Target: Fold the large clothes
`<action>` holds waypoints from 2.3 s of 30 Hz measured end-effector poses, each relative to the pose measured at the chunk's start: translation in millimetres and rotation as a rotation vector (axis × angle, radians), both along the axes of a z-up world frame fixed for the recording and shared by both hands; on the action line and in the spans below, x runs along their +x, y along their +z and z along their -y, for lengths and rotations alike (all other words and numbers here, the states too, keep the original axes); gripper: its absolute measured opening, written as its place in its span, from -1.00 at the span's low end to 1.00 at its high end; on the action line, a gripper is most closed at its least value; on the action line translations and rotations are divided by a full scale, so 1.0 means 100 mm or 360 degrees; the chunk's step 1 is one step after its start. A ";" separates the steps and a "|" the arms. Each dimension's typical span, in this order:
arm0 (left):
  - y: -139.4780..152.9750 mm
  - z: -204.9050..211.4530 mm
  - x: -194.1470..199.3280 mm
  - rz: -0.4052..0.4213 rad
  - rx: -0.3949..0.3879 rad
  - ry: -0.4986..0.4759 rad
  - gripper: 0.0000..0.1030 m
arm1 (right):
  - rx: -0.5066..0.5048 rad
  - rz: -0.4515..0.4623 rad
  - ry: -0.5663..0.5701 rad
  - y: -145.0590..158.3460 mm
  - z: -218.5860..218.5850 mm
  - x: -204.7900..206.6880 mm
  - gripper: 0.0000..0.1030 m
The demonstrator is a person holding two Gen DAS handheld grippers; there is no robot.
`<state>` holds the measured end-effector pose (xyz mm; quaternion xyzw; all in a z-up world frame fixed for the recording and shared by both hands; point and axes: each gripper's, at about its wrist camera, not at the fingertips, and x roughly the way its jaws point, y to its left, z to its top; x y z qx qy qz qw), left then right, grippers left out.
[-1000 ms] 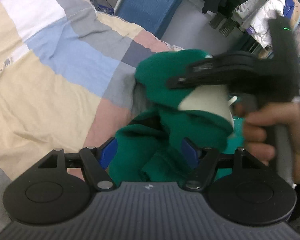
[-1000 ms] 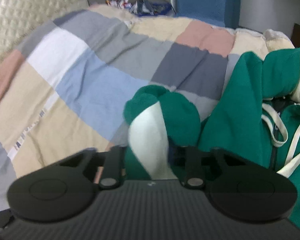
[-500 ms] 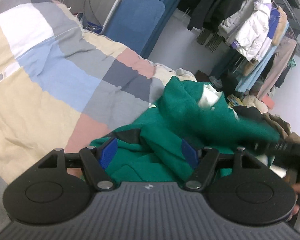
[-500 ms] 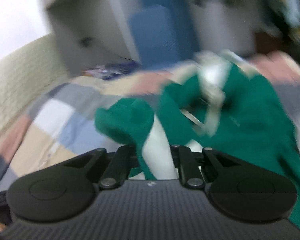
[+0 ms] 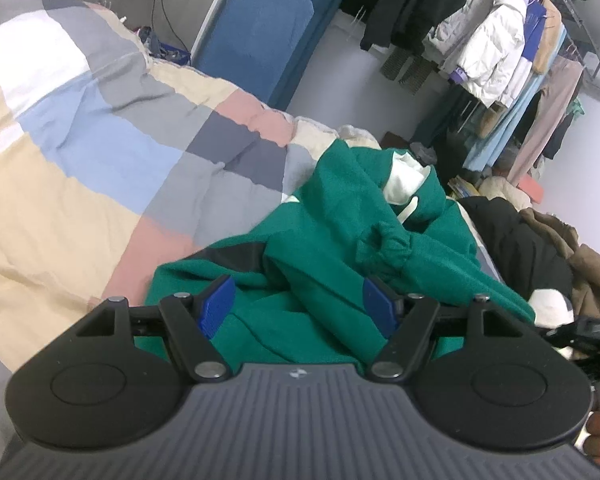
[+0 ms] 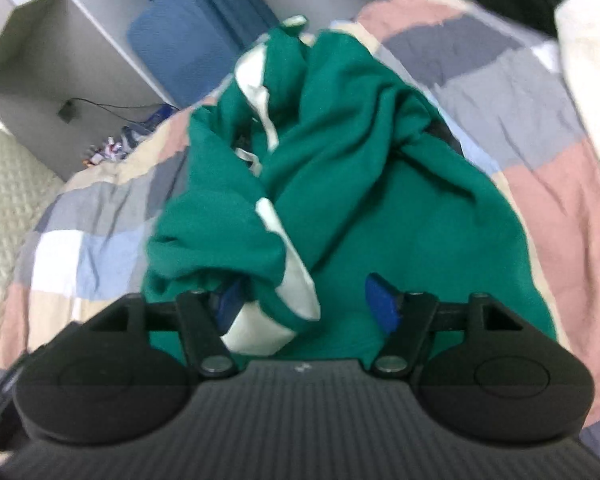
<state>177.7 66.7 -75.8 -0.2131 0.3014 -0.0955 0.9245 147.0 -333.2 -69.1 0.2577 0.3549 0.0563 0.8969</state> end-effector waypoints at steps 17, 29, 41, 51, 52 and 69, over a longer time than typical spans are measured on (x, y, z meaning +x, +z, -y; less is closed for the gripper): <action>-0.28 0.24 0.26 -0.0116 0.0091 -0.0090 0.46 | -0.0519 0.0471 0.0580 0.15 -0.98 0.49 0.33; -0.40 0.31 0.33 -0.0112 0.0111 -0.0143 0.46 | -0.0959 0.0387 0.0667 -0.25 -1.24 0.57 -0.38; -0.26 0.12 0.24 -0.0023 -0.0007 -0.0114 0.46 | -0.0643 0.0776 0.0622 0.53 -0.62 -0.40 -0.71; -0.16 -0.02 0.12 0.0001 -0.0129 -0.0074 0.46 | -0.0722 0.0474 0.0846 0.60 -0.31 -1.01 -0.74; -0.16 -0.02 0.10 -0.0001 -0.0130 -0.0069 0.46 | -0.0742 0.0420 0.0856 0.58 -0.29 -1.03 -0.74; -0.29 -0.06 0.36 -0.0073 -0.0321 -0.0050 0.45 | -0.0434 0.0033 0.0626 0.65 0.76 -1.05 0.46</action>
